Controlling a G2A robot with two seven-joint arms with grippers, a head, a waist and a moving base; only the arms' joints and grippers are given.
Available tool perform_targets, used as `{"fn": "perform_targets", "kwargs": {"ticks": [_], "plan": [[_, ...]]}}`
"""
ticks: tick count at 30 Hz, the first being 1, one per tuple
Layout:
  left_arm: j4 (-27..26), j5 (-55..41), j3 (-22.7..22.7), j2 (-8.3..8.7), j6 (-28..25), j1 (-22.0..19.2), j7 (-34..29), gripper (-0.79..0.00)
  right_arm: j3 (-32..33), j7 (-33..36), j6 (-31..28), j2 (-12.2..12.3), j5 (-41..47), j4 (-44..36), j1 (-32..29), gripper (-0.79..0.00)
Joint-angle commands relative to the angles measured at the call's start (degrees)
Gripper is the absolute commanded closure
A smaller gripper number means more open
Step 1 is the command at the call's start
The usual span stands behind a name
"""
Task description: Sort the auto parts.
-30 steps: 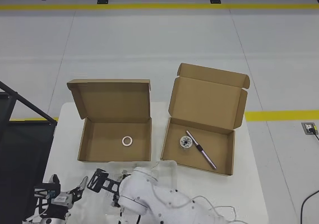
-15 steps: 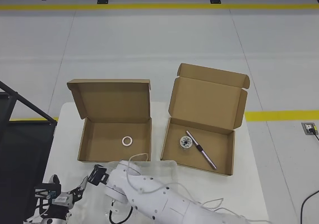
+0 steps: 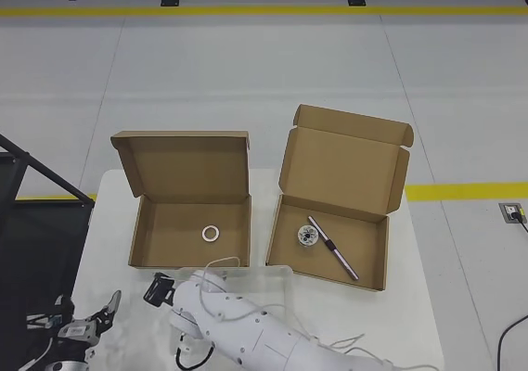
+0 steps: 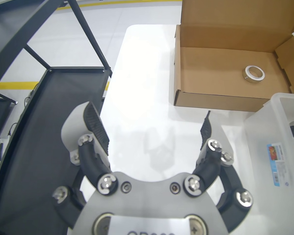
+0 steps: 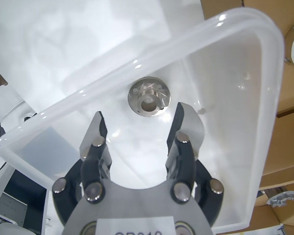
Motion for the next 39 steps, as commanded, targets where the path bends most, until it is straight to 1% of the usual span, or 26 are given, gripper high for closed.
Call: {"fn": "perform_targets", "kwargs": {"ticks": [1, 6, 9, 14, 18, 20, 25, 27, 28, 30, 34, 39], "plan": [[-0.07, -0.05, -0.11, 0.00, -0.07, 0.08, 0.04, -0.785, -0.32, -0.01, 0.43, -0.07, 0.54, 0.44, 0.24, -0.382], [-0.07, -0.05, -0.11, 0.00, -0.07, 0.08, 0.04, -0.785, -1.02, -0.74, 0.52, -0.14, 2.16, 1.33, 0.74, -0.376], [-0.07, -0.05, -0.11, 0.00, -0.07, 0.08, 0.04, -0.785, -1.43, -1.49, 0.38, -0.17, 3.12, 1.78, 0.96, -0.409], [-0.06, -0.02, -0.06, 0.00, -0.15, 0.04, -0.09, -0.785, -1.87, -4.16, 1.30, -0.25, 4.84, 2.89, 1.21, -0.382], [0.28, 0.54, -0.15, 0.03, -0.78, 0.00, -0.05, -0.785, -2.68, -5.54, 1.90, -0.35, 5.77, 3.66, 1.30, -0.391], [0.63, 0.10, -0.42, 0.02, -0.95, -0.13, -0.01, -0.785, -3.12, -5.60, 1.78, -0.39, 6.34, 4.08, 1.43, -0.422], [0.88, -0.18, -0.89, 0.03, -1.16, -0.30, -0.14, -0.785, -3.92, -6.89, 2.30, -0.44, 7.92, 4.99, 1.70, -0.385], [0.84, -0.13, -0.90, 0.01, -1.11, -0.33, -0.21, -0.785, -4.12, -7.86, 2.72, -0.45, 8.64, 5.43, 1.73, -0.351], [0.80, -0.08, -0.89, 0.00, -1.00, -0.38, -0.19, -0.785, -4.25, -8.20, 2.81, -0.45, 9.00, 5.67, 1.73, -0.348], [0.83, -0.08, -0.76, -0.04, -0.84, -0.47, -0.17, -0.785, -4.52, -8.73, 2.86, -0.47, 9.68, 6.10, 1.78, -0.351], [0.84, 0.12, -0.55, -0.09, -0.74, -0.59, -0.34, -0.785, -5.24, -9.13, 3.55, -0.55, 10.72, 6.85, 1.95, -0.385], [0.83, 0.29, -0.52, -0.14, -0.60, -0.65, -0.28, -0.785, -6.11, -9.99, 3.44, -0.62, 12.13, 7.46, 2.28, -0.376]]}}
